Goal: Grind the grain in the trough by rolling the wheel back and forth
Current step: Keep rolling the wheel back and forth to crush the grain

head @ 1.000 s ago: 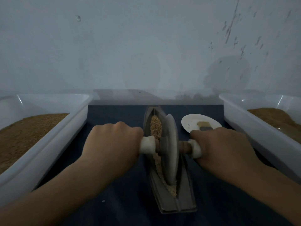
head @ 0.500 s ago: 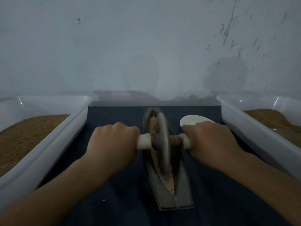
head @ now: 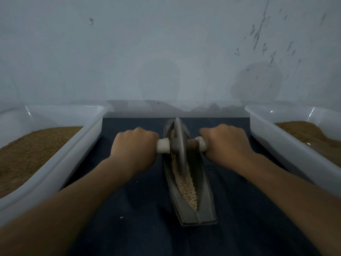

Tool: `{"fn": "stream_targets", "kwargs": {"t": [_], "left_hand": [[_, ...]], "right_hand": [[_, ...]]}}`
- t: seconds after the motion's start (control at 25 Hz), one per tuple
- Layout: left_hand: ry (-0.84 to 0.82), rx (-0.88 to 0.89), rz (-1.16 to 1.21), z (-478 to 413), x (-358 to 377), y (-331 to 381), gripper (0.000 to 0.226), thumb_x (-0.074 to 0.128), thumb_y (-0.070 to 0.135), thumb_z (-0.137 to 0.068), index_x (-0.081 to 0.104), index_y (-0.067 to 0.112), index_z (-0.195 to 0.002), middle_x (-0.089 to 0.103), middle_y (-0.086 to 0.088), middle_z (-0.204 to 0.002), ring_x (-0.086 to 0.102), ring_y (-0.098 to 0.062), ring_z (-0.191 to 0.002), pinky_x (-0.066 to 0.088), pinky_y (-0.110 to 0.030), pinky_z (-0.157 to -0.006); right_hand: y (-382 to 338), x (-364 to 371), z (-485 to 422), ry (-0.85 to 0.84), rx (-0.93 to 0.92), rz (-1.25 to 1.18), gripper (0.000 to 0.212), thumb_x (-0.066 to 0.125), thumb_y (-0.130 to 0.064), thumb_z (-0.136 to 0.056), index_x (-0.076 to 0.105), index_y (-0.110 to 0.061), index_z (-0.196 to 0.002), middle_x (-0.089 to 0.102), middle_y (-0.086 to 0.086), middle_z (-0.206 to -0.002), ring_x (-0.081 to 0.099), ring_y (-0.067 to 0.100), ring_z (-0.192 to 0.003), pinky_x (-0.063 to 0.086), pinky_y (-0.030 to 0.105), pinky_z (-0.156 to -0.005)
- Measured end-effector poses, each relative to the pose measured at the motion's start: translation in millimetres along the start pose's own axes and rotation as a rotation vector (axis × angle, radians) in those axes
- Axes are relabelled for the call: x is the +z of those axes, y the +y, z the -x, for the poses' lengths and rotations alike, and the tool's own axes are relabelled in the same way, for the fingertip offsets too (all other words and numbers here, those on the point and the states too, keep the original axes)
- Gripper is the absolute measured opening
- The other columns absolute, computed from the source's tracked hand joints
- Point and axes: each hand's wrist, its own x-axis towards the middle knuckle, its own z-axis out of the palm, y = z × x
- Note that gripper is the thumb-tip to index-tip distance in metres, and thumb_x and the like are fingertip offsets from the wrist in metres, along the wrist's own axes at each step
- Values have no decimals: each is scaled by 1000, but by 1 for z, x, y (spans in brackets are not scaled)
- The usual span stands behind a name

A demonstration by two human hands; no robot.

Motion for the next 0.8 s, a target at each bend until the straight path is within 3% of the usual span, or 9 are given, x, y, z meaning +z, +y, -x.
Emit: {"fn": "stream_targets", "kwargs": {"t": [0.08, 0.2, 0.28, 0.36, 0.44, 0.52, 0.64, 0.72, 0.8], "left_hand": [[137, 94, -23, 30, -3, -3, 24, 65, 37, -74, 42, 33, -71, 28, 12, -58, 24, -11, -46, 21, -24, -47], [249, 205, -41, 47, -18, -8, 48, 71, 37, -57, 24, 34, -67, 18, 12, -51, 10, -9, -40, 4, -16, -50], [160, 167, -88, 40, -14, -3, 44, 71, 38, -63, 28, 34, -68, 19, 12, -54, 14, -10, -42, 7, -19, -47], [108, 85, -105, 17, 2, 3, 26, 64, 37, -79, 38, 32, -74, 28, 10, -60, 26, -13, -48, 21, -27, -47], [43, 19, -92, -12, 3, 6, 7, 59, 33, -87, 54, 28, -86, 38, 6, -68, 40, -17, -58, 33, -32, -54], [-20, -10, -74, -25, 0, 6, 9, 58, 31, -88, 61, 28, -96, 45, 4, -75, 46, -19, -65, 37, -34, -59], [25, 39, -67, 2, -9, 6, 6, 61, 35, -85, 58, 31, -88, 40, 8, -69, 38, -15, -56, 32, -31, -53], [165, 139, -76, 33, -13, 3, 27, 68, 35, -72, 41, 30, -72, 31, 10, -57, 24, -12, -45, 17, -24, -46], [254, 232, -61, 48, -24, -2, 46, 74, 31, -58, 29, 30, -67, 30, 9, -49, 20, -13, -39, 8, -19, -48]], "right_hand": [[2, -8, 32, 81, -92, 39, 34, 63, -33, -74, 30, -33, -72, 44, -9, -63, 41, 14, -53, 20, 24, -44], [10, -21, 59, 180, -129, 15, 28, 52, -43, -67, 25, -38, -72, 33, -12, -52, 33, 14, -43, 13, 19, -44], [7, -16, 54, 129, -84, 21, 27, 54, -42, -68, 28, -37, -71, 38, -10, -53, 36, 15, -45, 14, 21, -44], [1, 0, 30, 84, -16, 30, 29, 61, -35, -75, 33, -32, -72, 47, -9, -62, 42, 15, -54, 15, 24, -45], [-3, 10, 1, 32, 62, -38, 23, 62, -33, -83, 40, -30, -77, 53, -8, -74, 48, 19, -64, 23, 28, -49], [-1, 13, -15, -15, 88, -55, 16, 61, -35, -87, 47, -30, -83, 57, -3, -81, 54, 23, -72, 33, 31, -57], [3, 5, 11, 6, 24, -18, 27, 63, -37, -82, 37, -33, -73, 54, -8, -73, 47, 16, -61, 27, 28, -50], [3, -7, 46, 128, -34, 18, 38, 62, -41, -71, 25, -36, -70, 40, -11, -58, 33, 9, -47, 15, 20, -45], [8, -15, 68, 179, -69, -24, 32, 56, -49, -67, 25, -42, -74, 34, -14, -53, 34, 9, -42, 20, 17, -42]]}}
